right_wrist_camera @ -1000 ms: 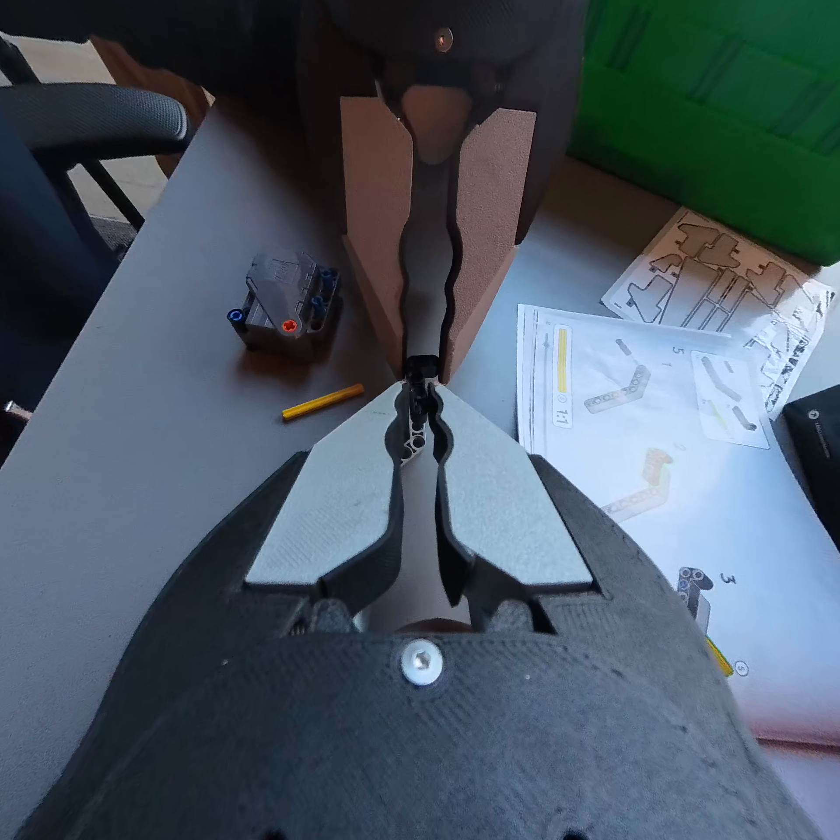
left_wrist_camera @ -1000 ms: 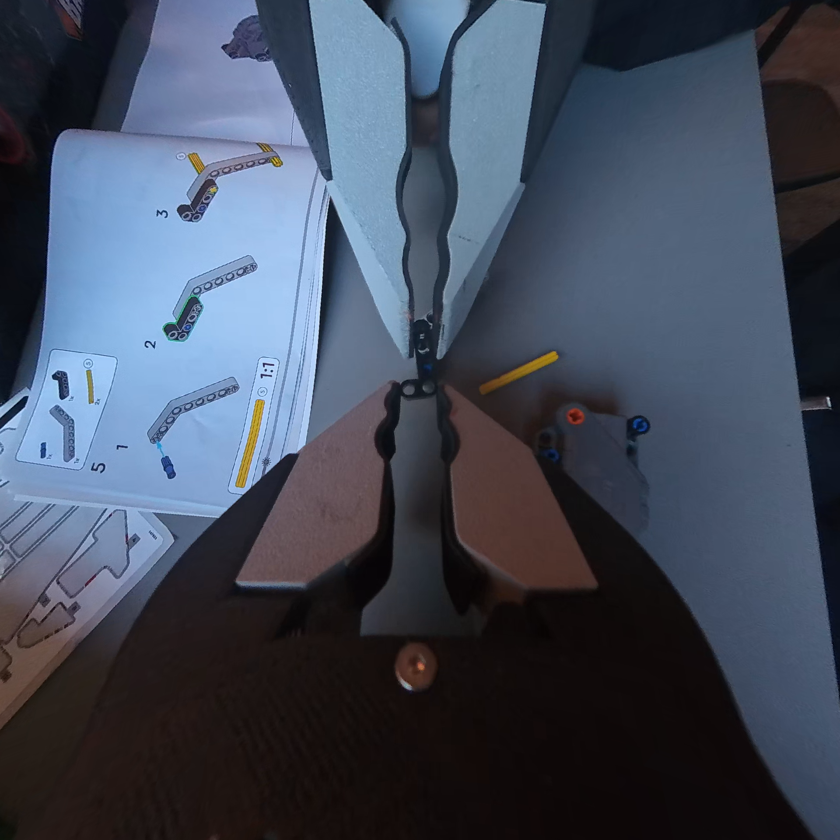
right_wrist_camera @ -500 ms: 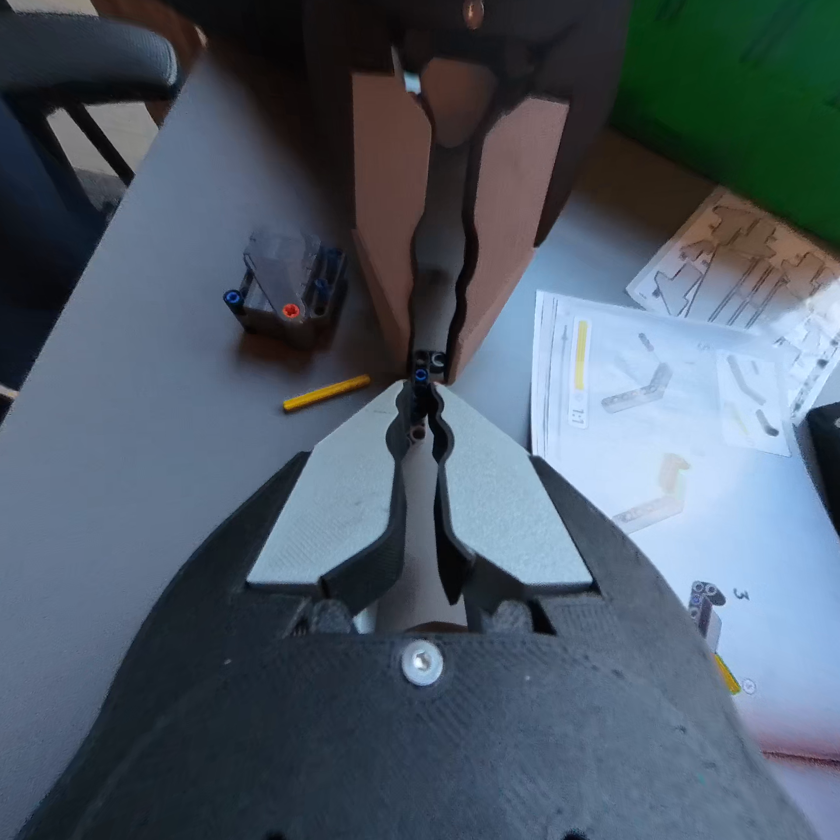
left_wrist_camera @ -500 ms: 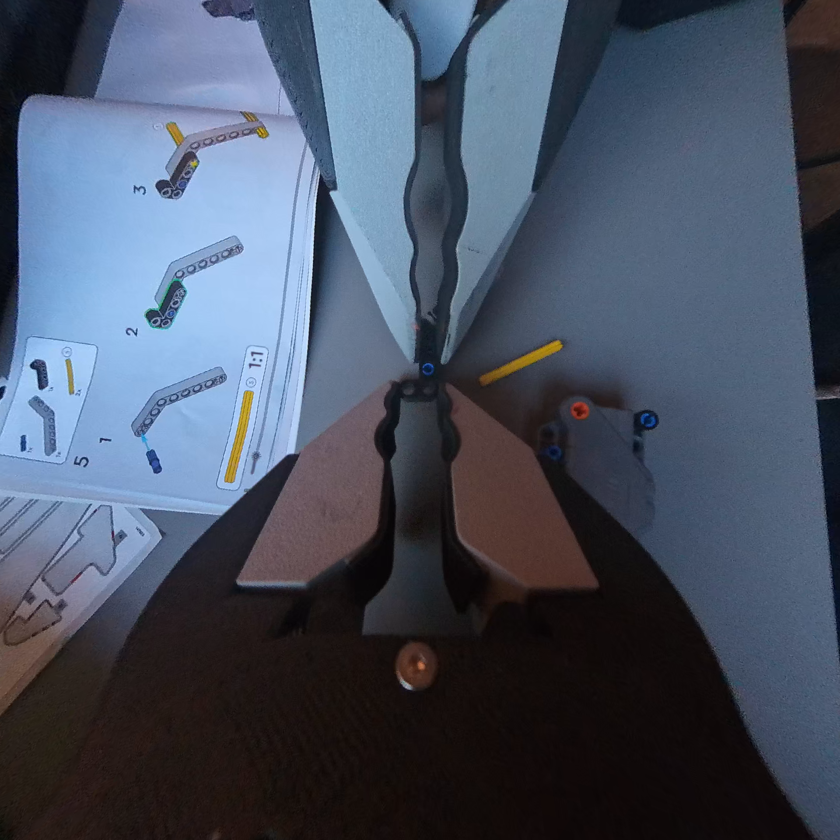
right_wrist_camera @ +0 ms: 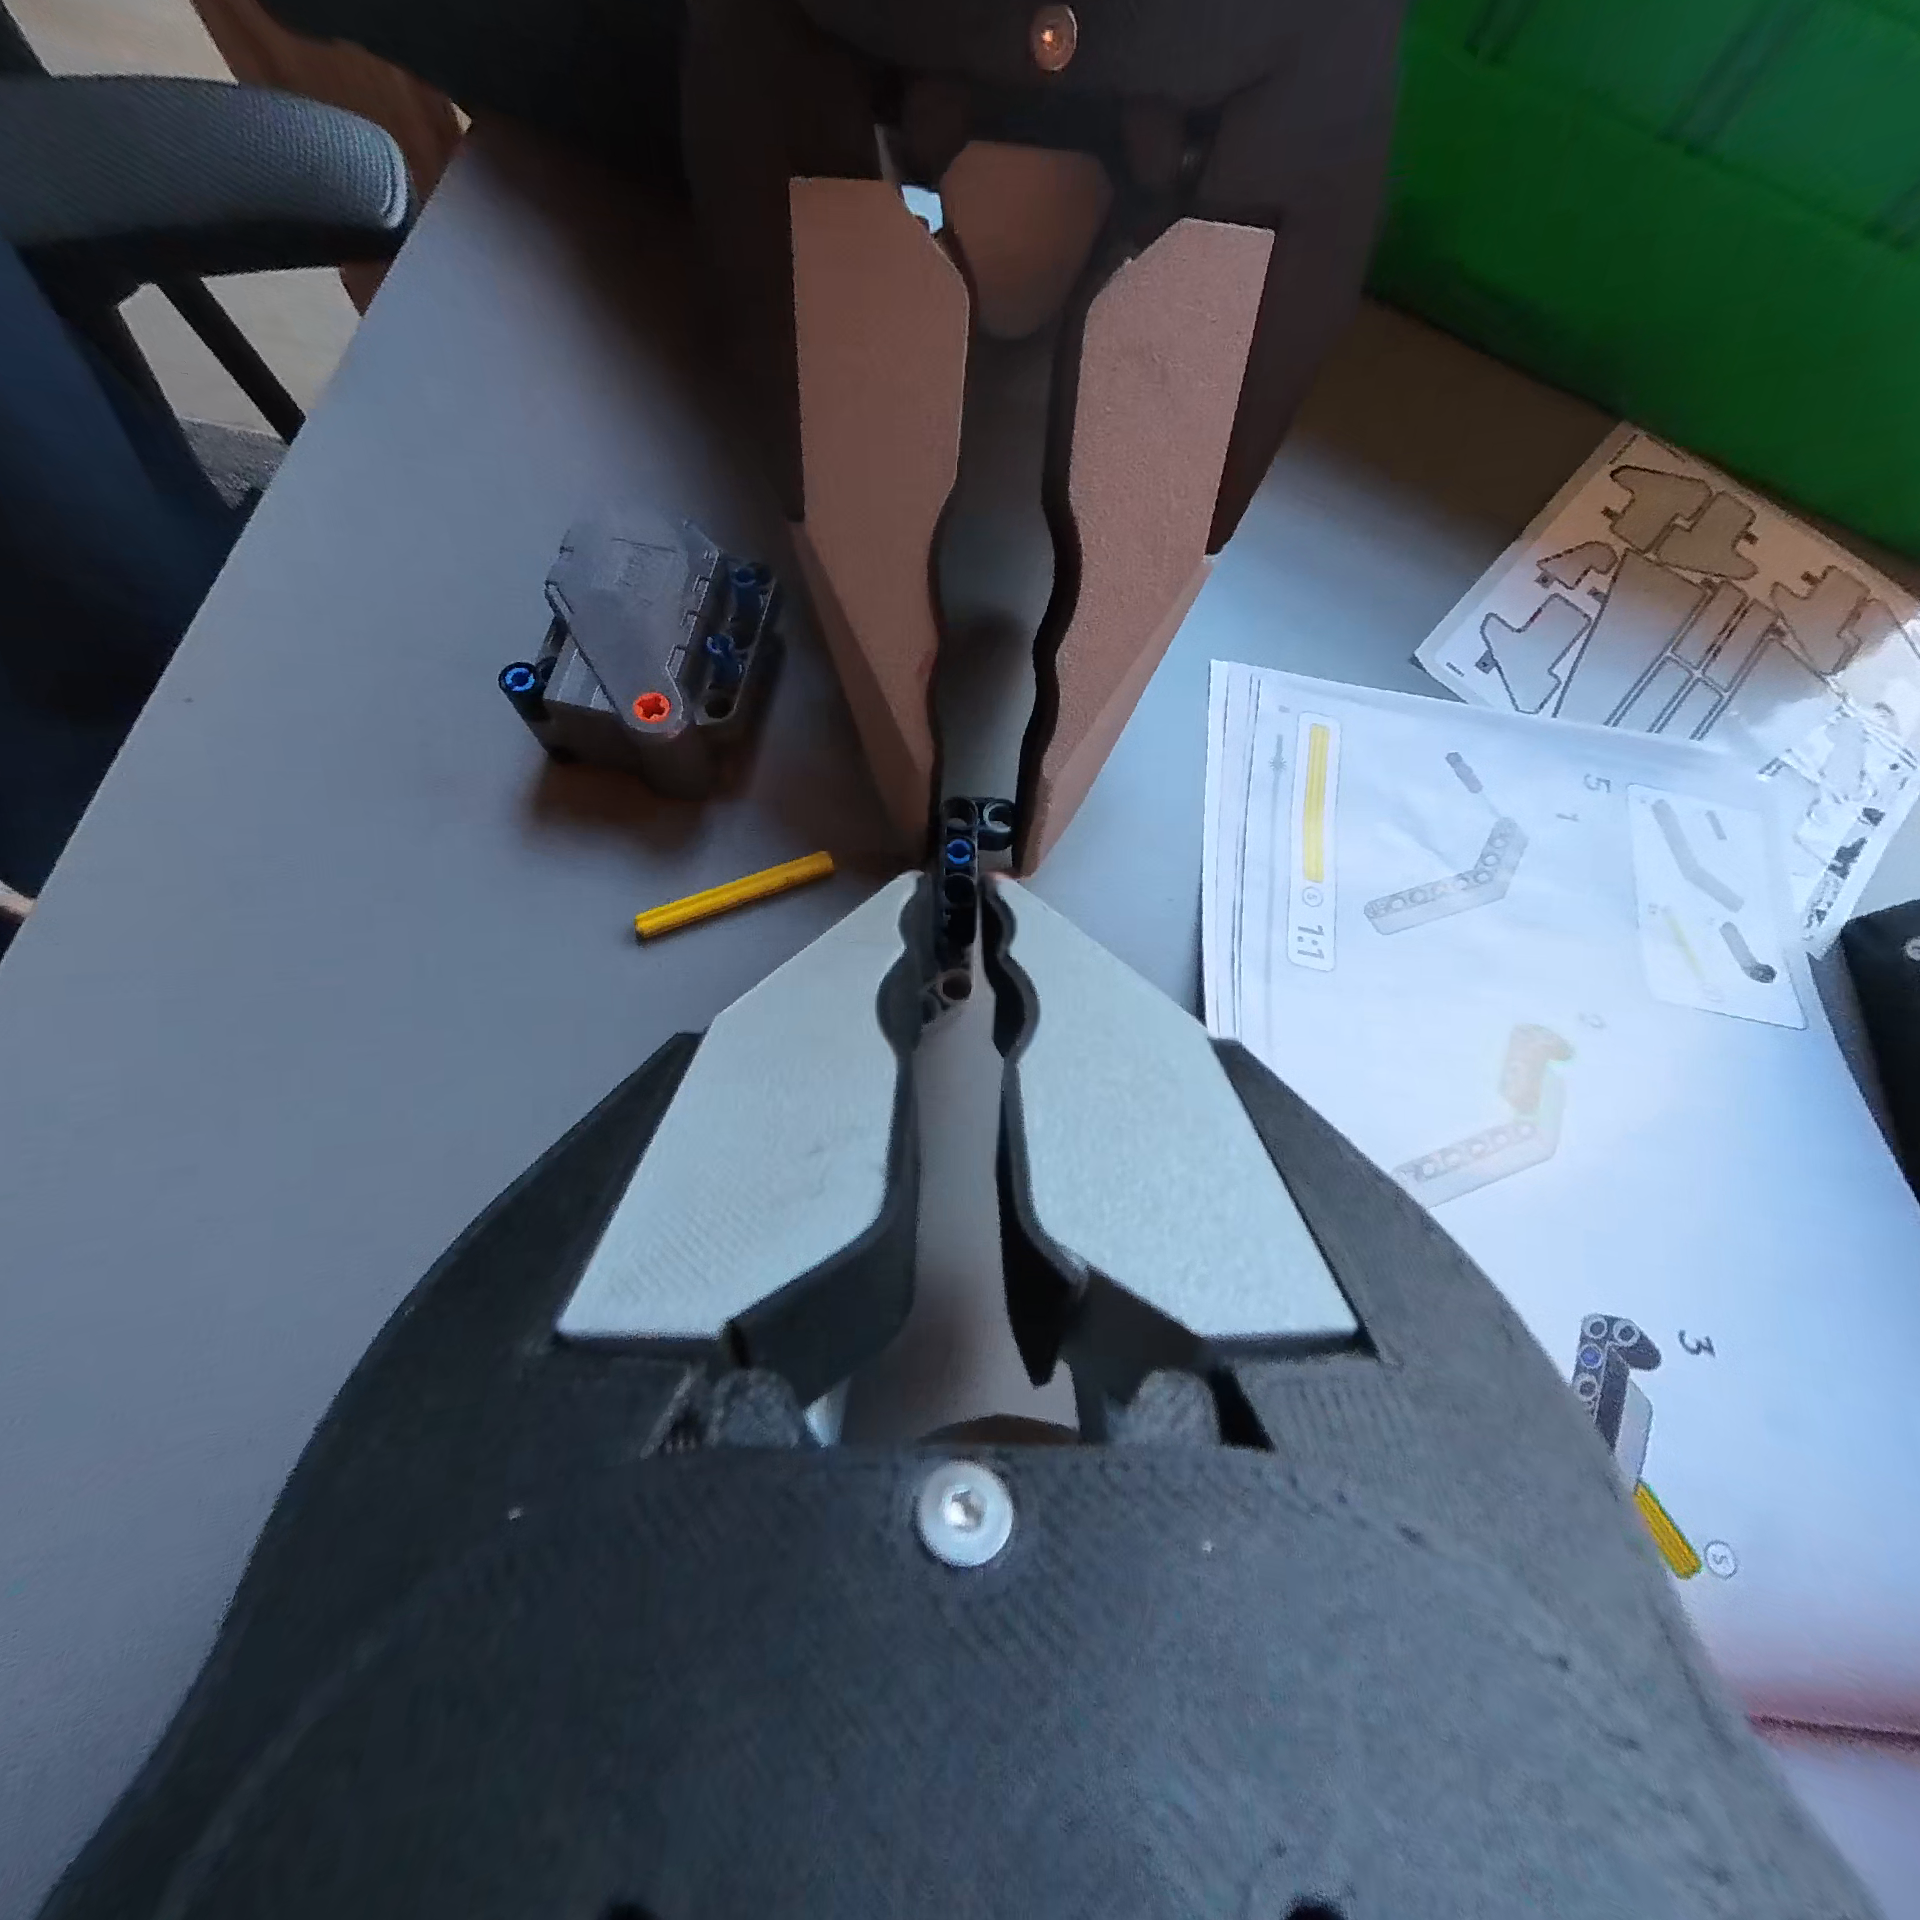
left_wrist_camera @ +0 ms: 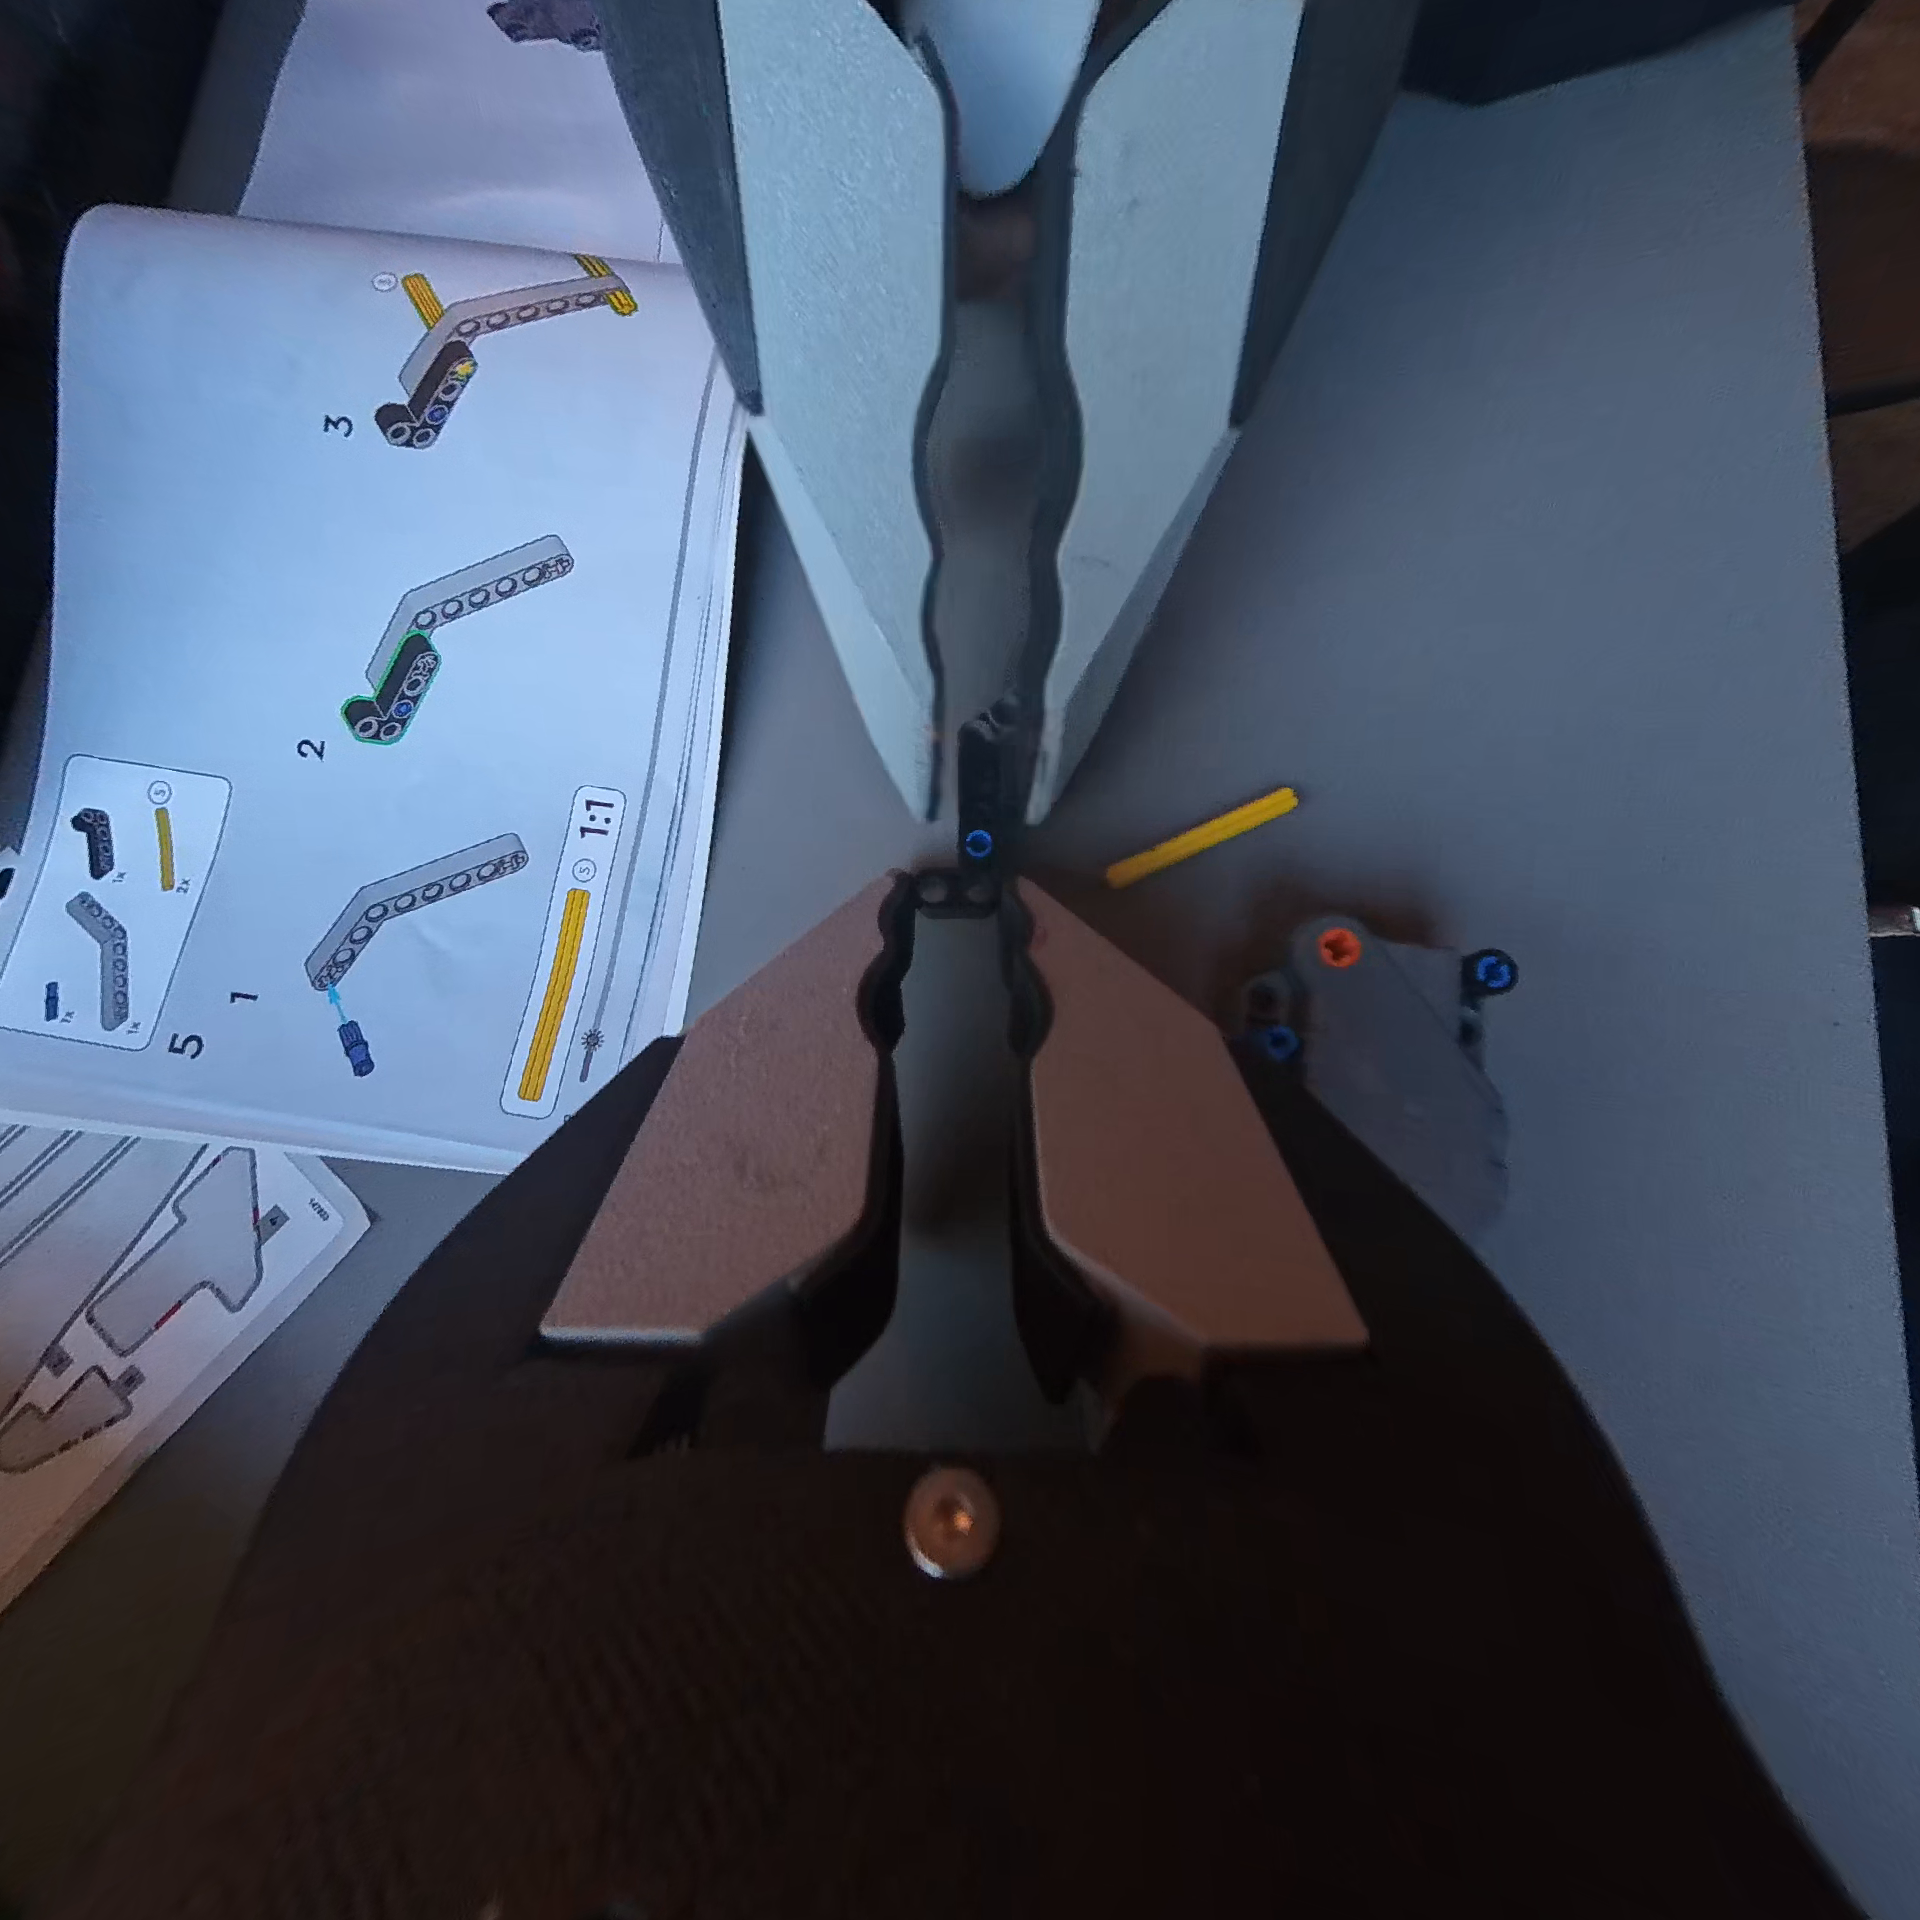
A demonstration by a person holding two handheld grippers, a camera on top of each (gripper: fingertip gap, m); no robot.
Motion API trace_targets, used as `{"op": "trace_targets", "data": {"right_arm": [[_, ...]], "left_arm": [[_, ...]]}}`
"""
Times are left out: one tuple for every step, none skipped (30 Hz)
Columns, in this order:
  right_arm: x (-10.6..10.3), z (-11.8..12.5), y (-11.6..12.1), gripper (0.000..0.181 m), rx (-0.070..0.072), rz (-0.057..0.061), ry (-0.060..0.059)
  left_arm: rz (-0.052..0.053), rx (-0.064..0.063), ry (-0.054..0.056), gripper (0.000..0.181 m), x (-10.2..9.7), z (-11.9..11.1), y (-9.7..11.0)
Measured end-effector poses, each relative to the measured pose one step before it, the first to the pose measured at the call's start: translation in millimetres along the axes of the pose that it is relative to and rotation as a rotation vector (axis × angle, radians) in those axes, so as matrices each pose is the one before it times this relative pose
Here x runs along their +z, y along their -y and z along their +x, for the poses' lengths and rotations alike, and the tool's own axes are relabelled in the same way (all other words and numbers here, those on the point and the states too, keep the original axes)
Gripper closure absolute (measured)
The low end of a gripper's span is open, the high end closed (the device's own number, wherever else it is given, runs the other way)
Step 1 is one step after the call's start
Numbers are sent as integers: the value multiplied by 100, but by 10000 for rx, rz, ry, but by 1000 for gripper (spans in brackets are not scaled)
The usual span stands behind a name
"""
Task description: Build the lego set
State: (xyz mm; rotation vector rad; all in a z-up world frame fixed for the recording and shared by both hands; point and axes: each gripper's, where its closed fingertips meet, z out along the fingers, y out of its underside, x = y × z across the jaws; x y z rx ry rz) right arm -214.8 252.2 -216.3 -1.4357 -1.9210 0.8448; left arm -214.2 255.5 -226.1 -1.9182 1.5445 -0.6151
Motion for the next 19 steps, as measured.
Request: {"op": "trace_targets", "data": {"right_arm": [[-110, 23, 27, 169, 30, 49, -16], [-219, -1, 115, 164, 73, 123, 21], [-296, 8, 81, 163, 81, 107, 37], [-327, 45, -29, 163, 47, 16, 17], [-288, 57, -115, 163, 9, -37, -9], [-170, 88, -126, 163, -6, -54, -52], [-42, 158, -110, 163, -13, -64, -109], [101, 118, -96, 163, -9, -74, -93], [237, -27, -121, 163, 6, -97, -6], [307, -127, -155, 163, 15, -121, 47], [336, -26, -230, 163, 7, -168, -18], [286, 139, -299, 165, 5, -210, -117], [201, 100, -211, 173, 26, -156, -68], [61, -72, -25, 176, 54, -23, 89], [-4, -23, -11, 176, 122, 12, 89], [-16, 22, -9, 176, 213, 19, 112], [-15, -3, -8, 177, 291, 23, 154], [-31, 4, 6, 177, 359, 32, 187], [-16, -7, 18, 177, 453, 32, 223]], "left_arm": [[-2, 1, 8, 169, -19, -37, -7], [0, -22, 40, 169, -12, -95, -14], [-10, -30, 25, 168, -30, -92, -24], [-4, -13, -13, 168, -28, -33, -33], [4, -14, 7, 168, -23, -59, -21], [12, -14, -17, 169, 7, 0, 0], [14, -10, -4, 169, 20, -7, 16], [10, 2, 23, 169, 21, -29, 28], [12, 6, 30, 169, 34, -30, 29], [6, 6, 25, 169, 7, -17, 12], [-2, 3, 24, 169, 1, -12, 15], [-7, 4, 13, 169, 7, -6, 2], [-15, 15, 29, 168, -10, -18, -5], [-3, 31, 17, 168, -4, 6, -5], [-2, 23, 19, 168, -2, -2, -2], [-7, 12, 23, 168, -4, -6, 7], [-10, 12, 49, 168, -2, -32, 8], [-9, 37, 70, 168, 9, -56, 6], [-17, 67, 100, 168, 1, -76, 12]]}}
